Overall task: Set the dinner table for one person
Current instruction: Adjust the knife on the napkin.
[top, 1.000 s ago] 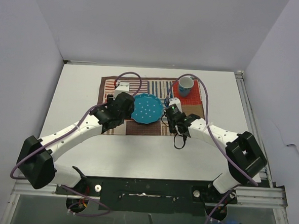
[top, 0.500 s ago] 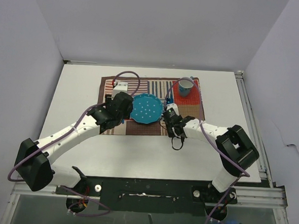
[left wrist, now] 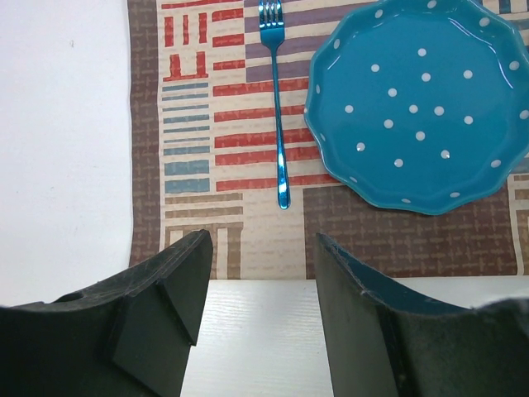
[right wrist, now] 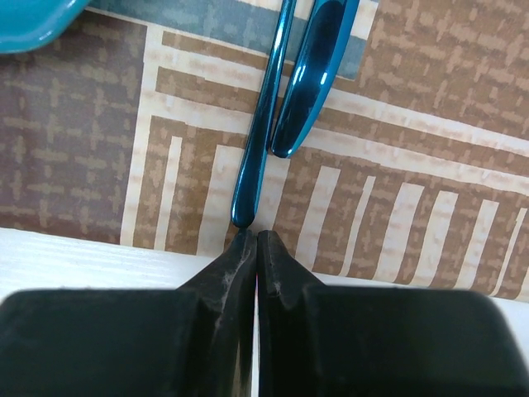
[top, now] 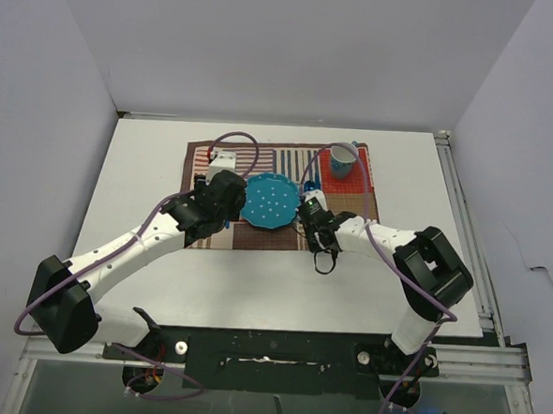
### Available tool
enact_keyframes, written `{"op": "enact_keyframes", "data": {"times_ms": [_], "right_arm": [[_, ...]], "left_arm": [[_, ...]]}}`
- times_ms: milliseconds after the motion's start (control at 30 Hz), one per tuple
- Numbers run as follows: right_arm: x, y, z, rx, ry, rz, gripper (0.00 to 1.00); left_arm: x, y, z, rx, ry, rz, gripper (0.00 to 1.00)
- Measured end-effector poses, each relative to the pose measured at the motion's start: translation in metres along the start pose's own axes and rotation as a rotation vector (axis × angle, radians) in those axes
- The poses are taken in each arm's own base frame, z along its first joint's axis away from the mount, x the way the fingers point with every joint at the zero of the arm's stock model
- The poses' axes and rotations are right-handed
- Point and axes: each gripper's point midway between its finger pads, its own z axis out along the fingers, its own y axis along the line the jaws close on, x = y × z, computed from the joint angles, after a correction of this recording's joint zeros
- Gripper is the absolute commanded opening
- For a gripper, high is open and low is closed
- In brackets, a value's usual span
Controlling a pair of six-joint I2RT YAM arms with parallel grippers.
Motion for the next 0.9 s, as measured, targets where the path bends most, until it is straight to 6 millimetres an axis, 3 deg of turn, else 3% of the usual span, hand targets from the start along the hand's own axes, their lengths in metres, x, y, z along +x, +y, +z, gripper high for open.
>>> {"op": "enact_keyframes", "data": {"times_ms": [300, 900], "right_arm": [[-0.002, 0.0, 0.0, 0.005, 0.014, -0.019, 0.0], [-0.027, 0.003, 0.009, -0.004, -0.022, -0.007, 0.0]], "left_arm": [[0.001, 0.0, 0.0, 0.0, 0.002, -0.003, 0.53], [0.001, 0.0, 0.0, 0.0, 0.002, -0.008, 0.53]]}}
